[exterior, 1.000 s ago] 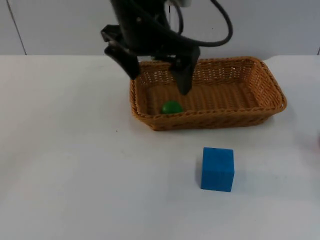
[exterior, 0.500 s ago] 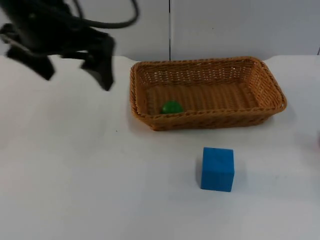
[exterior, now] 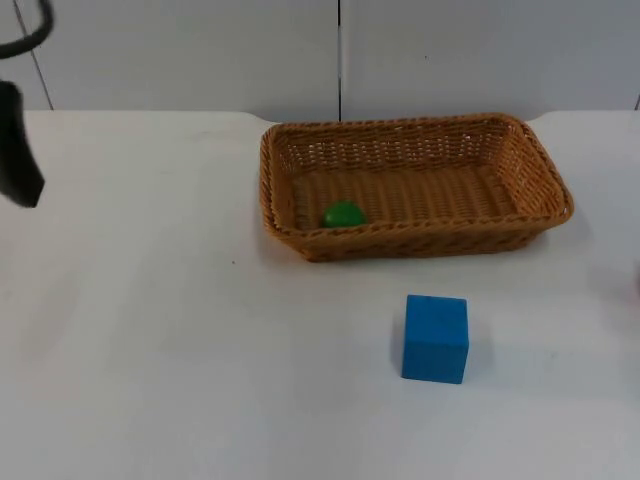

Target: Place all geometric objects except the red cube into the basket.

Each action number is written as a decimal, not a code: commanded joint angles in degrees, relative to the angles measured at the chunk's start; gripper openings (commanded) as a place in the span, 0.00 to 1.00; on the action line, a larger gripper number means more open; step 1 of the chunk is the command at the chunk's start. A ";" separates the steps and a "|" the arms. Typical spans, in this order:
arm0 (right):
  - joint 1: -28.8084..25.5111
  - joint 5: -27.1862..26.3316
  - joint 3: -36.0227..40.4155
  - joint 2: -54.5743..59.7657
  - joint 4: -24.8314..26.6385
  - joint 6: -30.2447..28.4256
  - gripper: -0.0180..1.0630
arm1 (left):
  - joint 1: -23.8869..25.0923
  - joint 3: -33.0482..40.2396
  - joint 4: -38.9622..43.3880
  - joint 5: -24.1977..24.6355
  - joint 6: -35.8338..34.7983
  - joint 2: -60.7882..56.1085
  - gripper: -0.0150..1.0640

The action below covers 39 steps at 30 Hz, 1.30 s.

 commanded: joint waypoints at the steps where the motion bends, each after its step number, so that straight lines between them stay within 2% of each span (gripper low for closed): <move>1: -0.46 -0.60 -0.02 -0.13 0.42 0.06 0.99 | 0.28 2.91 -0.80 -1.28 -0.41 -4.41 0.99; 5: -0.46 -0.60 -0.02 -0.13 0.42 0.06 0.99 | 0.28 7.02 -1.97 -2.35 -0.65 -9.47 0.99; 10: -0.46 -0.60 -0.02 -0.13 0.42 0.06 0.99 | 0.28 11.18 -2.14 -1.20 -1.09 -17.87 0.99; 14: -0.46 -0.60 -0.02 -0.13 0.42 0.06 0.99 | 0.28 12.34 -1.63 0.72 -0.36 -22.06 0.99; 24: -0.46 -0.32 -0.02 -0.13 1.10 -0.52 0.99 | 0.28 13.21 -0.09 0.73 -0.38 -25.07 0.99; 25: -0.46 -0.32 -0.02 -0.13 2.60 -1.69 0.99 | 0.28 13.21 -0.09 0.73 -0.38 -25.07 0.99; 28: -0.11 -0.32 -0.41 1.11 9.83 -11.22 0.99 | 0.28 13.21 -0.20 0.73 -0.38 -25.07 0.99; 29: -0.11 -0.32 -0.41 1.11 9.83 -11.22 0.99 | 0.28 13.21 -0.20 0.73 -0.38 -25.07 0.99; 31: 1.35 -0.32 -1.28 3.54 14.29 -16.23 0.99 | 0.28 13.21 -0.20 0.73 -0.38 -25.07 0.99; 33: 4.15 0.27 -3.20 7.07 15.74 -17.79 0.99 | 0.28 13.21 -0.20 0.46 -0.38 -25.07 0.99; 36: 8.96 0.30 -5.52 11.99 14.66 -17.92 0.99 | 0.28 13.21 -0.28 0.31 -0.38 -25.07 0.99; 39: 17.64 -1.47 -9.40 20.22 10.60 -17.92 0.97 | 0.28 13.21 -0.28 0.31 -0.38 -25.07 0.99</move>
